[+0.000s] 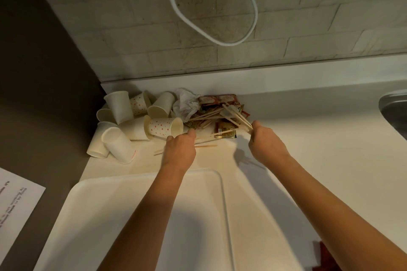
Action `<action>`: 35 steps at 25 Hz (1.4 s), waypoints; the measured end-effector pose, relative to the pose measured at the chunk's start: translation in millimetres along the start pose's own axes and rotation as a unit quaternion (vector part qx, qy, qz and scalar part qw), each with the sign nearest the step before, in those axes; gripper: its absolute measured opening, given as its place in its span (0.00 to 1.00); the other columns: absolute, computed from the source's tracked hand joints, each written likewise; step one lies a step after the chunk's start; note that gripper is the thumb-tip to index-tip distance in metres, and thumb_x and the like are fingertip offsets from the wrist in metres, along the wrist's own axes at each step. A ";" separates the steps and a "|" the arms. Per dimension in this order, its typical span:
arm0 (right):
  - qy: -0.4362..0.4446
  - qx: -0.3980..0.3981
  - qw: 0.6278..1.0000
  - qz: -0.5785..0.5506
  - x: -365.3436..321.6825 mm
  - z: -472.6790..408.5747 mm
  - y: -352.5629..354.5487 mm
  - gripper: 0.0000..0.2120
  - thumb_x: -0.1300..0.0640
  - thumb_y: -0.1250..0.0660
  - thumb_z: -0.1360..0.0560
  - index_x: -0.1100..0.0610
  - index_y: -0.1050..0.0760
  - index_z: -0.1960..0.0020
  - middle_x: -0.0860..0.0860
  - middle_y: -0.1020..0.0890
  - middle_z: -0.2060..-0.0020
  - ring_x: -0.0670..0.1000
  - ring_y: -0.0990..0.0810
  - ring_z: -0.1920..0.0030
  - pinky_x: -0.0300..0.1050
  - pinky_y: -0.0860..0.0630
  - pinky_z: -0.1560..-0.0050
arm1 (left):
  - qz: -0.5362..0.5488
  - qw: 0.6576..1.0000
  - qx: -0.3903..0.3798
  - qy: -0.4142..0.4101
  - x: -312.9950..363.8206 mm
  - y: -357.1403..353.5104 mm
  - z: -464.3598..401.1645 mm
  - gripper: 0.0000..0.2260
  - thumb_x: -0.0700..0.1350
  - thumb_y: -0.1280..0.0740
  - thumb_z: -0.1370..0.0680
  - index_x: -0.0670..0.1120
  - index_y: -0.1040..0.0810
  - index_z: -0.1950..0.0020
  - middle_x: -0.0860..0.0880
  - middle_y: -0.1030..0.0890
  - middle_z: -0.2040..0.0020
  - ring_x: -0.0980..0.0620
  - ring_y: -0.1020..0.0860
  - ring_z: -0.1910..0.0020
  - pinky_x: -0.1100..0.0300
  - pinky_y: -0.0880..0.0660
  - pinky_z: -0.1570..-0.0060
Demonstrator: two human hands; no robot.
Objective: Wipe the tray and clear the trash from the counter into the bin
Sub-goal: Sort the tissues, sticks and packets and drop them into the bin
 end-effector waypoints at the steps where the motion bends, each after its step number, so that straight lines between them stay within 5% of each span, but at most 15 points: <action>1: -0.014 -0.003 0.999 -0.043 1.9 0.7 4.9 0.03 0.64 0.47 0.22 0.59 0.36 0.53 0.52 0.31 0.67 0.50 0.32 0.70 0.43 0.38 0.73 | 0.024 1.000 0.004 0.011 2.3 7.2 3.3 0.12 0.34 0.45 0.23 0.45 0.30 0.43 0.43 0.20 0.52 0.41 0.23 0.53 0.56 0.36 0.56; 6: -0.080 -0.013 0.950 -0.302 12.0 28.8 41.4 0.10 0.64 0.47 0.21 0.57 0.31 0.59 0.54 0.27 0.65 0.50 0.33 0.70 0.40 0.38 0.73 | 0.246 0.965 0.016 0.095 9.4 35.0 30.5 0.06 0.40 0.43 0.21 0.45 0.27 0.51 0.46 0.23 0.58 0.47 0.25 0.60 0.57 0.29 0.62; 14: -0.165 0.093 0.858 -0.478 61.7 135.0 85.1 0.12 0.63 0.50 0.19 0.56 0.31 0.58 0.51 0.31 0.70 0.49 0.38 0.72 0.42 0.41 0.70 | 0.566 0.796 -0.194 0.092 71.4 42.1 100.8 0.10 0.35 0.41 0.24 0.46 0.27 0.62 0.49 0.26 0.69 0.54 0.29 0.74 0.63 0.32 0.74; 18: -0.215 0.141 0.821 -0.510 99.3 176.0 88.5 0.13 0.63 0.50 0.20 0.55 0.31 0.58 0.50 0.32 0.70 0.48 0.38 0.73 0.41 0.41 0.70 | 0.588 0.758 -0.279 0.044 112.4 36.2 141.3 0.10 0.36 0.41 0.22 0.46 0.27 0.61 0.51 0.25 0.70 0.56 0.28 0.75 0.63 0.30 0.73; 26: -0.230 0.166 0.792 -0.541 169.6 249.5 92.5 0.12 0.64 0.49 0.20 0.56 0.32 0.58 0.50 0.33 0.71 0.46 0.38 0.74 0.41 0.41 0.70 | 0.538 0.745 -0.395 -0.023 200.5 14.4 218.2 0.11 0.37 0.42 0.21 0.43 0.27 0.62 0.51 0.24 0.72 0.57 0.25 0.74 0.62 0.29 0.72; 35: -0.351 0.242 0.738 -0.522 336.3 367.4 73.7 0.14 0.64 0.51 0.20 0.52 0.33 0.59 0.41 0.31 0.80 0.42 0.38 0.81 0.35 0.42 0.77 | 0.434 0.701 -0.566 -0.015 310.8 -73.1 325.1 0.11 0.42 0.39 0.20 0.48 0.27 0.63 0.54 0.24 0.73 0.57 0.24 0.71 0.62 0.29 0.70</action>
Point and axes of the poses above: each hand's wrist, its own z-axis away from the middle knuckle, its own y-axis out of the back of the hand, x = y × z, the point moved 2 cm from there along -z, towards the middle knuckle
